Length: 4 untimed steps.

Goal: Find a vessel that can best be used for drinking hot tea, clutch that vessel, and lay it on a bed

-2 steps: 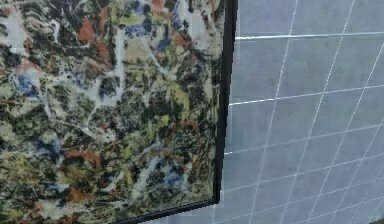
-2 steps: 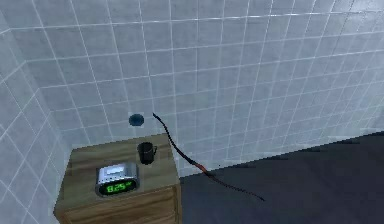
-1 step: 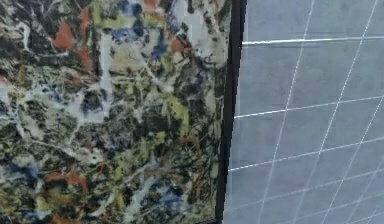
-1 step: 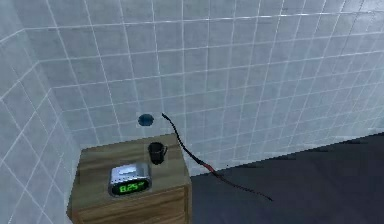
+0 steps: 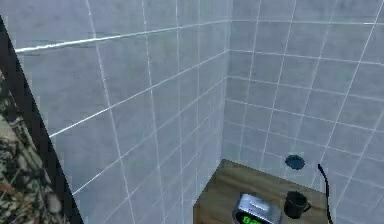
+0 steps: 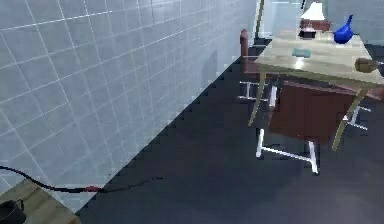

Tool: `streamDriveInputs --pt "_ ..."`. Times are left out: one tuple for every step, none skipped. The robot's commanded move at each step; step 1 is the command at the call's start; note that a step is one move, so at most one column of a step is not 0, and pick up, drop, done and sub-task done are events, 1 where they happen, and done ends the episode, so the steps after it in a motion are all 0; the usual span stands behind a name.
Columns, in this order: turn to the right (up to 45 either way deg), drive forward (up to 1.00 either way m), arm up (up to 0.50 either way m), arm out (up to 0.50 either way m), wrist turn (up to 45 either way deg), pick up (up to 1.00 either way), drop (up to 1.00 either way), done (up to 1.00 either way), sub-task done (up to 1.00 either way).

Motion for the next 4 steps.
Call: streamDriveInputs --pt "45.0 0.0 0.0 0.0 0.0 0.0 0.0 0.0 0.0" --pt "45.0 0.0 0.0 0.0 0.0 0.0 0.0 0.0 0.0" --pt "27.0 0.0 0.0 0.0 0.0 0.0 0.0 0.0 0.0" --pt "0.0 0.15 0.0 0.0 0.0 0.0 0.0 0.0 0.0"
